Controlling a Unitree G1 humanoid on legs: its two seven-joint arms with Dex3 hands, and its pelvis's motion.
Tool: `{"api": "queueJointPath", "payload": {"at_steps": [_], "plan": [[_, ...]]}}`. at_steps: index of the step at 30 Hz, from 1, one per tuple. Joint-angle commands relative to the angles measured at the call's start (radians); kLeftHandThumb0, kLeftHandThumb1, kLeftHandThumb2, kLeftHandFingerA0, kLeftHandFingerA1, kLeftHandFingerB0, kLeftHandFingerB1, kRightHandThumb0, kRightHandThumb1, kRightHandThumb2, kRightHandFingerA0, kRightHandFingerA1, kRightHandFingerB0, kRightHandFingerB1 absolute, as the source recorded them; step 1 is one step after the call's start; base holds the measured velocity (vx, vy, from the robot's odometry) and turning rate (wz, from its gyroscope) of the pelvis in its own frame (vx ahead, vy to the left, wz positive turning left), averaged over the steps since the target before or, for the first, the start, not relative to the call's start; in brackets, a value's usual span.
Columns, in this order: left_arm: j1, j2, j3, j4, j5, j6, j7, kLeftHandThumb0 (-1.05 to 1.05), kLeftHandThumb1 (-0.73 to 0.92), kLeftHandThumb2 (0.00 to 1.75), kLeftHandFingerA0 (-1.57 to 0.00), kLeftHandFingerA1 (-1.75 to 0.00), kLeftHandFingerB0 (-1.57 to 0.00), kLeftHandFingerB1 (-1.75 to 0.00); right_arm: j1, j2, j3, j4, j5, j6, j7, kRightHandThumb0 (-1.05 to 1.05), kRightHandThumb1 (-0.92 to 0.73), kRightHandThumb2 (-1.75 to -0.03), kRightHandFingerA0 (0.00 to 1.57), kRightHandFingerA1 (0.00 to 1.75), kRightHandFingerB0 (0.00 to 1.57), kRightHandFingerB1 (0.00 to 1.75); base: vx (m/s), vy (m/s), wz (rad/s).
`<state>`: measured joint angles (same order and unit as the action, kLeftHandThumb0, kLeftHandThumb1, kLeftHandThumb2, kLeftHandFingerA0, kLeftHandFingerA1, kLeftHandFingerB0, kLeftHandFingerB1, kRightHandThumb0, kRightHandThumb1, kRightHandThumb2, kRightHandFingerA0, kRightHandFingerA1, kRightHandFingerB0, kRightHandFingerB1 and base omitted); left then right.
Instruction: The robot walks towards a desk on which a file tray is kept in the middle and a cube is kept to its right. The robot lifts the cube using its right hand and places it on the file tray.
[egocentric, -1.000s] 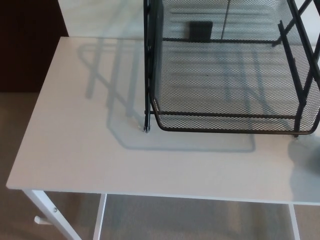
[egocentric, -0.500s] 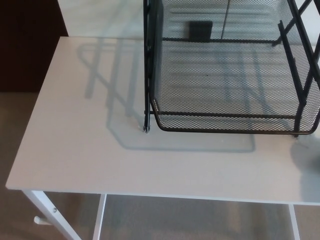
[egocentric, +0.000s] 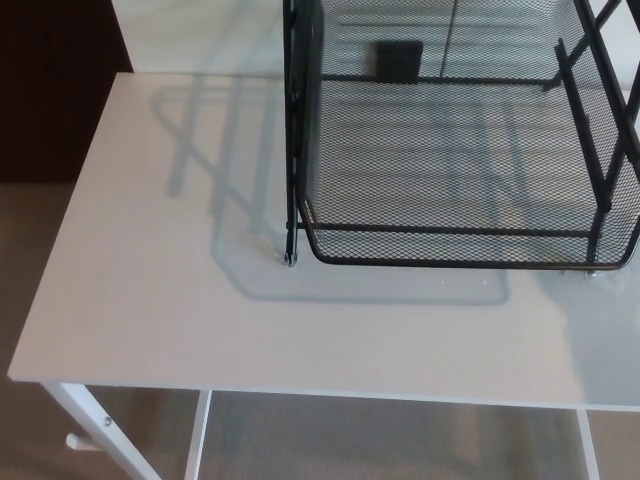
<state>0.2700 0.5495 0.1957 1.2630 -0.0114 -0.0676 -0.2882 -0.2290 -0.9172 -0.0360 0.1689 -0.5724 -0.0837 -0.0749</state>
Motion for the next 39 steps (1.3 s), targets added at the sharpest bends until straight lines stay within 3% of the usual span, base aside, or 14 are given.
{"api": "queueJointPath", "payload": {"at_steps": [1, 3, 5, 10, 11, 15, 20, 21, 23, 26, 27, 28, 29, 39], "plan": [[0.013, 0.028, -0.005, 0.0, 0.015, -0.051, 0.022, -0.88, 0.87, 0.65, -0.41, -0.78, -0.24, -0.61, -0.14, -0.026, -0.205, -0.218, 0.037, 0.06, -0.042, -0.36, -0.57, -0.97, 1.13, 1.35, 0.87, 1.18, 0.0, 0.0, 0.0], [0.008, 0.031, -0.007, 0.003, 0.017, -0.053, 0.023, -0.91, 0.64, 1.03, -0.37, -0.74, -0.21, -0.62, -0.229, 0.0, -0.185, -0.267, 0.036, 0.101, 0.005, -0.24, -0.73, -0.68, 0.83, 1.73, 0.67, 1.51, 0.0, 0.0, 0.0], [0.011, 0.031, -0.006, -0.01, 0.013, -0.049, 0.017, -0.91, 0.86, 0.68, -0.39, -0.78, -0.22, -0.61, -0.332, 0.025, -0.122, -0.267, 0.008, 0.111, 0.034, -0.21, -0.71, -0.79, 1.0, 1.71, 0.7, 1.45, 0.0, 0.0, 0.0], [0.012, 0.025, 0.007, -0.01, -0.002, -0.044, 0.006, -0.89, 0.64, 1.0, -0.35, -0.74, -0.21, -0.62, -0.428, 0.078, -0.038, -0.231, 0.004, 0.085, 0.08, -0.23, -0.66, -0.82, 0.81, 1.75, 0.65, 1.57, 0.0, 0.0, 0.0], [0.017, 0.028, 0.002, -0.016, 0.003, -0.049, 0.004, -0.88, 0.86, 0.7, -0.37, -0.78, -0.21, -0.61, -0.473, 0.119, 0.029, -0.217, -0.019, 0.091, 0.113, -0.37, -0.48, -0.9, 1.15, 1.34, 0.84, 1.09, 0.0, 0.0, 0.0], [0.02, 0.032, -0.01, -0.027, 0.015, -0.039, 0.017, -0.9, 0.63, 1.06, -0.39, -0.74, -0.24, -0.63, -0.545, 0.211, 0.155, -0.166, -0.021, 0.069, 0.173, -0.35, -0.63, -0.64, 0.9, 1.67, 0.89, 0.97, 0.0, 0.0, 0.0], [0.028, 0.014, 0.01, -0.011, -0.008, -0.05, 0.02, -0.89, 0.87, 0.65, -0.4, -0.77, -0.26, -0.61, -0.575, 0.303, 0.308, -0.105, 0.02, 0.117, 0.39, -0.21, -0.69, -0.68, 0.79, 1.68, 0.78, 1.25, 0.0, 0.0, 0.0], [0.026, 0.014, 0.01, -0.013, -0.008, -0.049, 0.021, -0.89, 0.63, 1.05, -0.42, -0.75, -0.27, -0.64, -0.571, 0.317, 0.329, -0.103, 0.029, 0.144, 0.434, -0.23, -0.66, -0.62, 0.81, 1.65, 0.84, 1.02, 0.0, 0.0, 0.0], [0.024, 0.014, 0.003, -0.017, 0.001, -0.053, 0.029, -0.88, 0.88, 0.71, -0.42, -0.77, -0.26, -0.63, -0.556, 0.351, 0.377, -0.048, -0.022, 0.127, 0.398, -0.27, -0.6, -0.59, 0.89, 1.59, 0.94, 0.8, 0.0, 0.0, 0.0], [0.023, 0.01, 0.009, -0.014, -0.005, -0.054, 0.027, -0.88, 0.65, 1.05, -0.43, -0.75, -0.26, -0.63, -0.559, 0.373, 0.408, 0.017, -0.016, 0.132, 0.428, -0.22, -0.61, -0.84, 0.91, 1.55, 0.9, 0.94, 0.0, 0.0, 0.0], [0.022, 0.009, 0.015, -0.011, -0.01, -0.056, 0.022, -0.87, 0.87, 0.69, -0.4, -0.77, -0.25, -0.61, -0.565, 0.39, 0.418, 0.064, 0.003, 0.131, 0.448, -0.22, -0.61, -0.93, 0.92, 1.55, 0.88, 1.06, 0.0, 0.0, 0.0], [0.023, 0.009, 0.015, -0.01, -0.01, -0.059, 0.02, -0.89, 0.64, 1.05, -0.41, -0.75, -0.23, -0.63, -0.571, 0.403, 0.431, 0.112, 0.014, 0.129, 0.468, -0.22, -0.61, -1.03, 0.95, 1.5, 0.89, 1.17, 0.0, 0.0, 0.0], [0.02, 0.008, 0.014, -0.007, -0.008, -0.058, 0.02, -0.89, 0.86, 0.69, -0.42, -0.79, -0.25, -0.63, -0.576, 0.415, 0.456, 0.174, 0.013, 0.125, 0.5, -0.21, -0.65, -0.98, 0.91, 1.44, 0.89, 1.04, 0.0, 0.0, 0.0], [0.018, 0.015, 0.017, -0.001, -0.008, -0.051, 0.015, -0.89, 0.86, 0.67, -0.4, -0.77, -0.24, -0.61, -0.579, 0.43, 0.559, 0.214, -0.055, 0.12, 0.554, -0.3, -0.67, -0.66, 0.79, 1.41, 0.81, 0.69, 0.0, 0.0, 0.0]]}}
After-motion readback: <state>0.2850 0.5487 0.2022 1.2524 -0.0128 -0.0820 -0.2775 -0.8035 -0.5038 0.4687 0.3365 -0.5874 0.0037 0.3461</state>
